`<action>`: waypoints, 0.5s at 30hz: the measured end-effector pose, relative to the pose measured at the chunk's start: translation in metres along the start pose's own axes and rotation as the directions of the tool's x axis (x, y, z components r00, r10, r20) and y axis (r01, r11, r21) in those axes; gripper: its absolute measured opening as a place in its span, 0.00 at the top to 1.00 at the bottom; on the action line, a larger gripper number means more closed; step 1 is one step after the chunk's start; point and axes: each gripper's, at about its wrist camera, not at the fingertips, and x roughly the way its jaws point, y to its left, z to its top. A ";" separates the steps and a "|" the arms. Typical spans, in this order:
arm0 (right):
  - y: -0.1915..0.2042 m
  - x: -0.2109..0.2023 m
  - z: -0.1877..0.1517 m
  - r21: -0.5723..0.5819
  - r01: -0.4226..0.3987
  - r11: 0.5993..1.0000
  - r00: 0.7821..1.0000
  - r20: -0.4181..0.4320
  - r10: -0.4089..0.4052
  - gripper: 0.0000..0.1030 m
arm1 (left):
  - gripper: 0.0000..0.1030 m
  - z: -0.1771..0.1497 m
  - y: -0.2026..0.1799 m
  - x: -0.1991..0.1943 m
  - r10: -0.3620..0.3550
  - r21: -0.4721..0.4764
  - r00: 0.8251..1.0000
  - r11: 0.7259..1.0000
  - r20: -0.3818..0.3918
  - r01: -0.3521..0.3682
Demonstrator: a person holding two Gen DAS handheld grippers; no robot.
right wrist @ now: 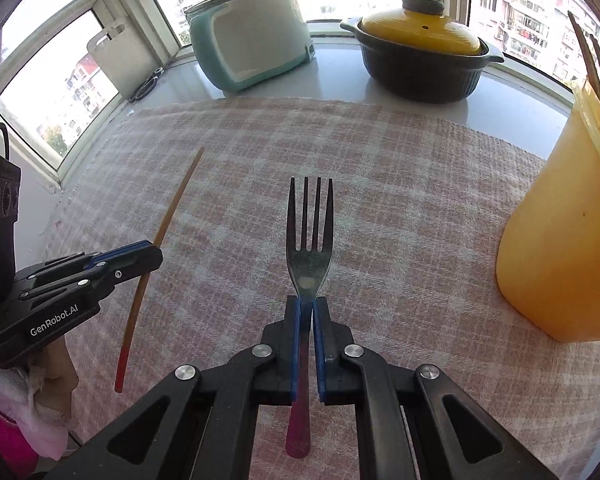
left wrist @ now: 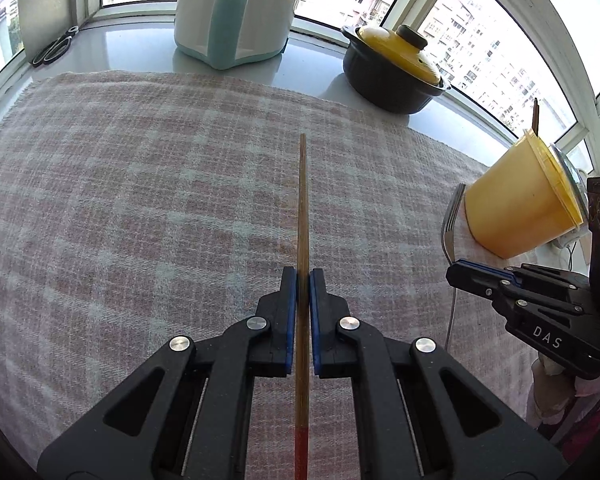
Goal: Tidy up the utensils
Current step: 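Lift the chopstick with the left gripper while the right gripper carries the fork toward the container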
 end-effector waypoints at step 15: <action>0.006 -0.042 -0.023 -0.083 -0.024 0.996 0.987 0.159 0.037 0.97 | 0.96 -0.008 -0.027 -0.025 0.002 0.012 0.998 1.000 0.056 -0.003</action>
